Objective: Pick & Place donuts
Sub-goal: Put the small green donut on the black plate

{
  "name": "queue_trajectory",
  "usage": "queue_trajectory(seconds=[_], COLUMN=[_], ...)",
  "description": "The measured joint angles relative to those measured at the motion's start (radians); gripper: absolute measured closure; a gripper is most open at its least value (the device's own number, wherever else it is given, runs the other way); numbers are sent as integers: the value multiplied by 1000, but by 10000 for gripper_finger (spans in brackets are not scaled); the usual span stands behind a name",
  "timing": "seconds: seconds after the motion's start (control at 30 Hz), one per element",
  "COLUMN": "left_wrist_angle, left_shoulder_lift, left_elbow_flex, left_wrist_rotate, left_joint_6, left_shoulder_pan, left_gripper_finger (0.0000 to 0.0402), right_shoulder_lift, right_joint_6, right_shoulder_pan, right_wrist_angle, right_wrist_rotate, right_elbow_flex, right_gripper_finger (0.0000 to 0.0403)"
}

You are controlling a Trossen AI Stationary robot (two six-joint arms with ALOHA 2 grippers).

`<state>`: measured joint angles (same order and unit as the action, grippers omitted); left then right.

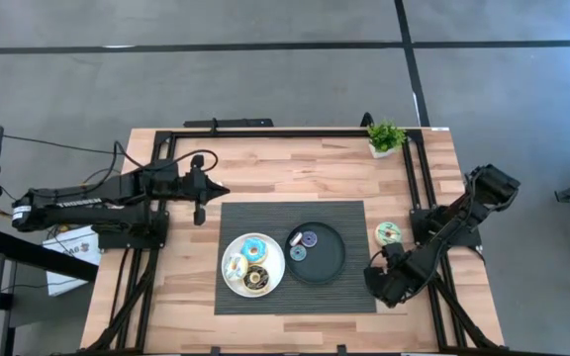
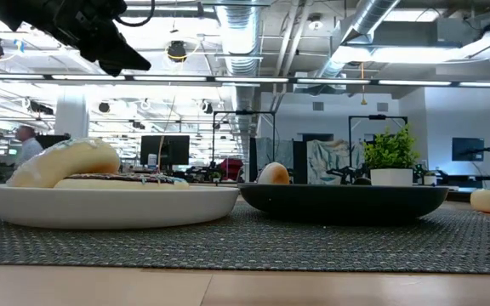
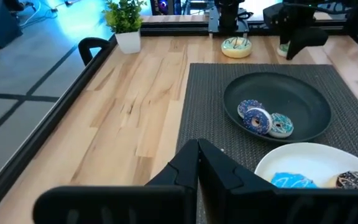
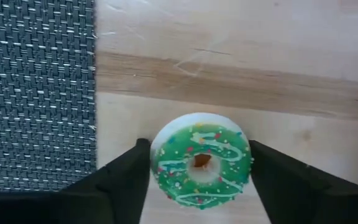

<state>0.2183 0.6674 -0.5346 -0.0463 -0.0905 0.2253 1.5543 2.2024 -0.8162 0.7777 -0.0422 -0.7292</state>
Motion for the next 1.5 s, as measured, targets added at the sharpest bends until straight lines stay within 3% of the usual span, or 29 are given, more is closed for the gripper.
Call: queue_trajectory(seconds=[0.23, 0.4, 0.57, 0.73, 0.9, 1.03, 1.23, 1.37, 1.5], left_wrist_angle=[0, 0, 0, 0, 0, 0, 6, 24, 42], left_shoulder_lift=[0, 0, 0, 0, 0, 0, 0, 0, 0], left_elbow_flex=[0, 0, 0, 0, 0, 0, 0, 0, 0], left_wrist_rotate=[0, 0, 0, 0, 0, 0, -23, -27, -27], left_joint_6=[1, -2, -6, -31, -32, -33, -33, -33, -33], left_shoulder_pan=[0, 0, 0, 0, 0, 0, -1, -2, -2], left_gripper_finger=[401, 401, 401, 401, 401, 401, 401, 401, 401], right_shoulder_lift=[0, 0, -17, -12, 27, 77, 188, 250, 267], right_joint_6=[-10, -14, -181, -539, -917, -1099, -1235, -1271, -1297], right_shoulder_pan=[0, 4, 40, 136, 298, 430, 542, 557, 558], right_wrist_angle=[1, 73, 127, 93, -62, -171, -132, -84, -75], right_wrist_rotate=[-4, 29, 241, 425, 345, 234, 85, 69, 68], right_elbow_flex=[-1, -51, -150, -223, -227, -227, -291, -357, -399], right_gripper_finger=[244, 278, 282, 280, 279, 274, 273, 261, 225])
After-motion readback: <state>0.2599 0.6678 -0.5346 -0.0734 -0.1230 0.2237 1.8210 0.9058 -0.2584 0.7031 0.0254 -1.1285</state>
